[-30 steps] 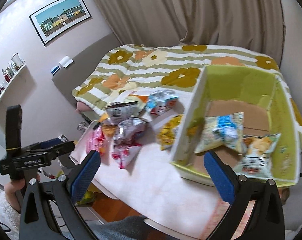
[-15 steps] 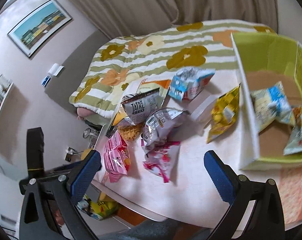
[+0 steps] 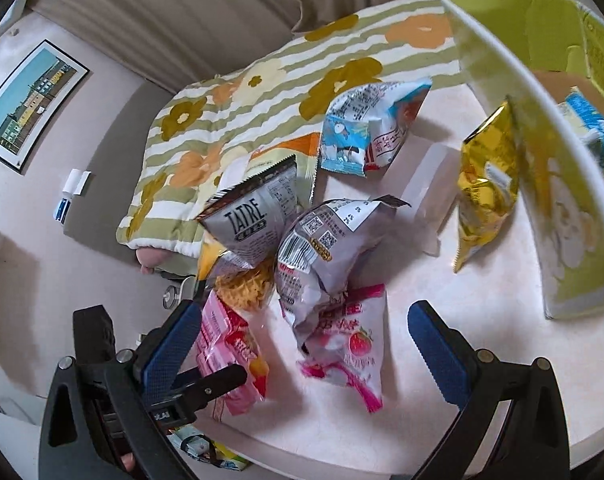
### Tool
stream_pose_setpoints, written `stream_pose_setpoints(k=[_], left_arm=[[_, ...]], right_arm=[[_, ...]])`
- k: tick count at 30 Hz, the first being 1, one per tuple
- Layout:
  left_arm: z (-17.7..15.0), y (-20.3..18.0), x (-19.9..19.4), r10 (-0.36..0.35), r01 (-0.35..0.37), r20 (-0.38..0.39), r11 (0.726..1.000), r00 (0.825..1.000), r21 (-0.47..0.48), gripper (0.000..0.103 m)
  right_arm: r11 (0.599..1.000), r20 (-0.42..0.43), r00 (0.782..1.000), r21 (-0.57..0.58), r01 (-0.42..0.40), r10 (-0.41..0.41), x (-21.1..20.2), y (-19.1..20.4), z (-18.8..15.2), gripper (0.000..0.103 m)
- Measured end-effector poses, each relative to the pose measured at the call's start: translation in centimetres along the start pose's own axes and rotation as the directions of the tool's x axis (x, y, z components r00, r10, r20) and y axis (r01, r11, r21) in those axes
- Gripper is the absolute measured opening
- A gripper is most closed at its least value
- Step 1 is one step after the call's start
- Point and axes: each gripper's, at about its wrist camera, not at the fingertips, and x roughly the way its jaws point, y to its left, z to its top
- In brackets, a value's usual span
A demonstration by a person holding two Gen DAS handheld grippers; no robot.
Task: Organize snacks
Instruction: 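Grasp the pink striped bag with the left gripper while the right grasps the purple bag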
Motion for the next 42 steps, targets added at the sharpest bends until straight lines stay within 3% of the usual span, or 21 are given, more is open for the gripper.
stream_pose_setpoints(k=[15,17,19,23,28,34,36,37,38,42], left_arm=[[0.7,-1.2,2.9,0.090,-0.089,0.001,0.995,0.996,-0.045,0.100],[0.6,-1.2,2.7,0.115,-0.115,0.007,0.993,0.993,-0.040,0.097],[0.5,-1.4,2.5,0.134,-0.133,0.020,0.991,0.991,-0.032,0.086],[0.2,-0.8,1.8,0.095,-0.093,0.037,0.994,0.995,-0.052,0.082],[-0.2,-0.5,0.5,0.086,-0.083,0.061,0.995,0.994,-0.053,0.079],[-0.5,-1.1,-1.0,0.081,-0.077,0.097,0.996,0.992,-0.045,0.079],[-0.7,-1.6,-1.8,0.086,-0.082,0.109,0.996,0.990,-0.034,0.079],[-0.8,-1.7,-1.9,0.087,-0.084,0.111,0.996,0.990,-0.029,0.079],[-0.8,-1.8,-2.1,0.088,-0.085,0.113,0.996,0.990,-0.026,0.079],[-0.6,-1.7,-2.5,0.088,-0.088,0.117,0.996,0.989,-0.010,0.079]], right_arm=[[0.998,-0.059,0.996,0.012,-0.068,0.068,4.9,-1.3,2.4,0.103],[0.998,-0.064,0.995,0.008,-0.069,0.070,5.2,-1.2,2.7,0.103],[0.998,-0.071,0.995,0.005,-0.067,0.067,5.4,-1.3,2.9,0.103],[0.998,-0.082,0.994,0.009,-0.067,0.068,5.8,-1.3,3.2,0.103],[0.997,-0.086,0.993,0.016,-0.076,0.077,6.0,-1.3,3.5,0.096],[0.996,-0.097,0.992,0.025,-0.084,0.086,6.9,-1.5,3.8,0.095],[0.997,-0.101,0.992,0.026,-0.079,0.081,7.2,-1.5,3.8,0.089],[0.997,-0.104,0.992,0.023,-0.076,0.078,7.3,-1.4,3.8,0.081],[0.997,-0.108,0.991,0.020,-0.076,0.078,7.5,-1.4,3.9,0.066],[0.998,-0.088,0.994,0.008,-0.069,0.069,6.9,-1.1,3.8,0.059]])
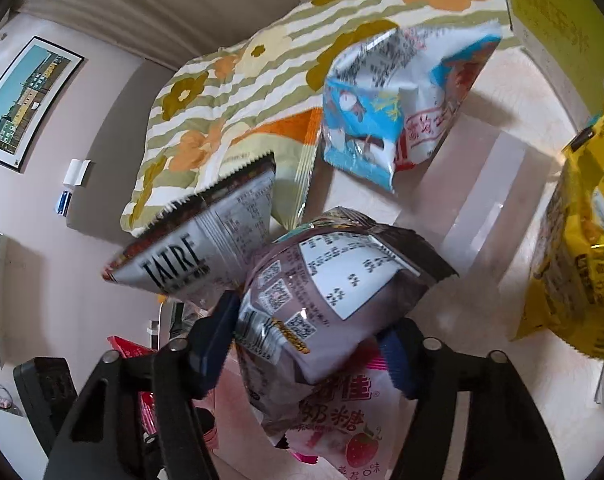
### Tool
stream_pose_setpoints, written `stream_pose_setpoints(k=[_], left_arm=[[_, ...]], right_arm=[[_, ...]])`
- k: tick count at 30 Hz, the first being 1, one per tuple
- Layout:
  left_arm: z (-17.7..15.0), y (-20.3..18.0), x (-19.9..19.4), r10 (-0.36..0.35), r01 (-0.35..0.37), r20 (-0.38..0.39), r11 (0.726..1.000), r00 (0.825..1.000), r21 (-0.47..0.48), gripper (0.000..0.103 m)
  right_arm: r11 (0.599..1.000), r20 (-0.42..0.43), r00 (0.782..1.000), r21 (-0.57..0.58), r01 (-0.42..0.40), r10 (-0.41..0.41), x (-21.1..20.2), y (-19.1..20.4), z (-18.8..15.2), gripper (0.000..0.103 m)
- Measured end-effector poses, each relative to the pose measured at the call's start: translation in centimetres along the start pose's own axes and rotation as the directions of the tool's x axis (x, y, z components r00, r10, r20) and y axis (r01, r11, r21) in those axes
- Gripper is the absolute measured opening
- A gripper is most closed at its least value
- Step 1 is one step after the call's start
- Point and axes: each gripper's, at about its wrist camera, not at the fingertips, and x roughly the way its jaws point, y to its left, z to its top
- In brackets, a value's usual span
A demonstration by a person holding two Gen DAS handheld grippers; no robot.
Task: Organize snacks
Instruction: 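Grasp the pink striped bag with the left gripper while the right grasps the purple bag, then carry both bags into the yellow-green box and open both grippers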
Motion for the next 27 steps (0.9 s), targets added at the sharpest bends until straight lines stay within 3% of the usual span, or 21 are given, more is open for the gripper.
stream_pose_setpoints(k=[15,27], left_arm=[[0.7,-1.7,-6.0,-0.082,0.070,0.088,0.989,0.993,0.132,0.079],[3.0,-8.7,-11.9,-0.245,0.178,0.163,0.922,0.956,0.344,0.079]], right_arm=[[1.000,0.141,0.990,0.010,0.025,-0.026,-7.9,1.6,-2.8,0.058],[0.997,0.323,0.943,0.023,0.073,-0.076,-18.1,2.0,-3.4,0.057]])
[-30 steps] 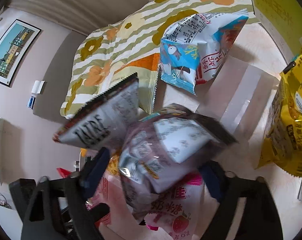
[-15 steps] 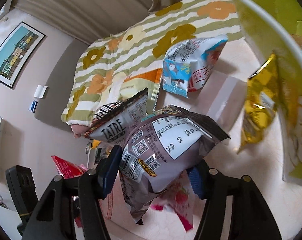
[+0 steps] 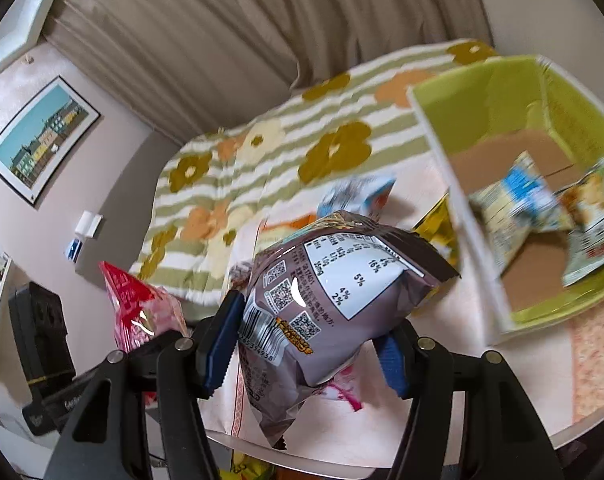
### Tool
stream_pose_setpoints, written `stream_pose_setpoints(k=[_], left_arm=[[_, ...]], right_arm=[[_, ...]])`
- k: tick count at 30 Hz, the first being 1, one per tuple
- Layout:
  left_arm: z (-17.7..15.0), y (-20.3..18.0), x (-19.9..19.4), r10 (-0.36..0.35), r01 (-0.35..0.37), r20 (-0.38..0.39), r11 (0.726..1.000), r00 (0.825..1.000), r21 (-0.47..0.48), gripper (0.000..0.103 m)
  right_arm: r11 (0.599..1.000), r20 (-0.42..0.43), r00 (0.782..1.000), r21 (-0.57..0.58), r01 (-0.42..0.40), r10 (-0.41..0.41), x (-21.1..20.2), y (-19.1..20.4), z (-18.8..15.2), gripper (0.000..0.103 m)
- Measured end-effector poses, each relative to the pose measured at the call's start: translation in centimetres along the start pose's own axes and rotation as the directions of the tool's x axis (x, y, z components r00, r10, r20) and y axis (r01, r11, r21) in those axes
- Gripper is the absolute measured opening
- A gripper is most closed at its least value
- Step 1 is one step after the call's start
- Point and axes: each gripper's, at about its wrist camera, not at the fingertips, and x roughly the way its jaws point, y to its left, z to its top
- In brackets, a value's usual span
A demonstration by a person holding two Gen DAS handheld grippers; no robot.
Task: Organize snacks
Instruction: 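Carry both bags into the yellow-green box and open both grippers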
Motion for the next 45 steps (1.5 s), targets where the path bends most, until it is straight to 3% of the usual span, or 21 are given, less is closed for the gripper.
stream_pose_setpoints(k=[6,12,19,24,30,39,41,45], left_arm=[[2.6,-6.2,0.8,-0.044,0.041,0.027,0.995,0.999,0.093,0.079],[4.6,-13.9,4.1,-0.077,0.072,0.028,0.987,0.997,0.144,0.079],[7.7,-21.6,10.1,-0.089,0.086,0.012,0.985,0.996,0.152,0.079],[9.7,-25.5,14.4,-0.060,0.061,-0.011,0.987,0.998,0.152,0.079],[11.1,-26.8,18.8,-0.013,0.025,-0.084,0.989,0.996,0.147,0.079],[12.8,-28.0,24.2,0.037,0.005,-0.162,0.968,0.986,0.252,0.080],[13.2,-28.4,24.9,0.054,-0.010,-0.155,0.962,0.986,0.274,0.082],[13.4,-28.7,25.7,0.094,-0.035,-0.172,0.947,0.980,0.318,0.101]], right_arm=[[0.999,0.082,0.995,0.004,0.050,-0.050,-4.8,-3.8,3.3,0.057],[0.997,0.093,0.993,-0.008,0.079,-0.078,-7.8,-8.9,7.3,0.057],[0.993,0.076,0.993,-0.056,0.100,-0.096,-8.6,-14.8,12.4,0.057],[0.991,0.056,0.992,-0.067,0.113,-0.109,-7.8,-18.1,15.1,0.057],[0.984,0.049,0.989,-0.097,0.147,-0.142,-6.7,-19.8,16.8,0.057],[0.983,0.035,0.984,-0.033,0.178,-0.177,-5.0,-21.7,17.5,0.057],[0.983,0.029,0.983,-0.024,0.183,-0.183,-4.6,-22.1,17.7,0.057],[0.981,0.020,0.981,0.003,0.193,-0.193,-4.0,-22.9,18.1,0.057]])
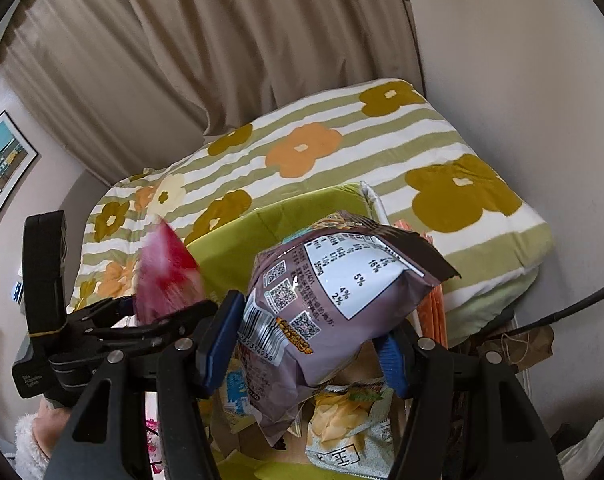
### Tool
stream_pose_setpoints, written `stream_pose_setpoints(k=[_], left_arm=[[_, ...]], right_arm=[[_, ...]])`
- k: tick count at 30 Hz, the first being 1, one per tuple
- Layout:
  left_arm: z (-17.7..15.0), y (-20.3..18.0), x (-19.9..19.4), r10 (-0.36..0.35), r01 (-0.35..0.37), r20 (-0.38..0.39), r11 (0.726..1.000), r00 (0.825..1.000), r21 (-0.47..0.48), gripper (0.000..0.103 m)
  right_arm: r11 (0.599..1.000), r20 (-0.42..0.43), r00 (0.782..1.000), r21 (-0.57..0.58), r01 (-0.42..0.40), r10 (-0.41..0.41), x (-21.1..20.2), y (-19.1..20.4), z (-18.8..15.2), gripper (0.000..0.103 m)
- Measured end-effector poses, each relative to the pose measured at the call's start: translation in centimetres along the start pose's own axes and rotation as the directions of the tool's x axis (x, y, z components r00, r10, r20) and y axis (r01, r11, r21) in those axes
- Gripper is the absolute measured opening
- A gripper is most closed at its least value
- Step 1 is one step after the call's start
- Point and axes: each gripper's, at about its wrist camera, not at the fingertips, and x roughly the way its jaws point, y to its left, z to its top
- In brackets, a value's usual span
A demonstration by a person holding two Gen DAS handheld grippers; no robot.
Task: Organize snacks
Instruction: 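Carry both bags into the yellow-green box and open both grippers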
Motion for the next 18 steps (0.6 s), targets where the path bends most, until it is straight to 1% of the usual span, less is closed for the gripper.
stream_pose_setpoints(k=[5,7,11,14,18], left_arm=[[-0.9,0.3,-0.8,0.017,-0.016,-0.010,0.999,1.000,0.038,0.102],[-1.5,0.6,-1.2,0.012,-0.011,-0.010,0.999,1.000,0.030,0.102],[-2.5,1.2,-2.0,0.026,-0.026,0.002,1.000,1.000,0.014,0.102],[-3.1,1.7,-2.4,0.037,-0.037,0.003,0.999,0.999,0.006,0.102],[-3.4,2.6,-2.7,0.031,-0.031,0.006,0.999,0.999,-0.018,0.102]], right_arm=[[1.000,-0.006,1.000,0.002,0.010,-0.010,0.3,-0.3,0.3,0.057],[1.000,-0.013,1.000,-0.004,0.008,-0.008,0.4,-0.2,0.2,0.057],[0.999,-0.021,1.000,-0.032,0.012,-0.012,0.8,0.5,0.3,0.057],[0.995,-0.027,0.998,-0.084,0.051,-0.053,1.3,1.3,0.8,0.058],[0.986,-0.043,0.994,-0.139,0.094,-0.100,2.3,2.0,1.5,0.058]])
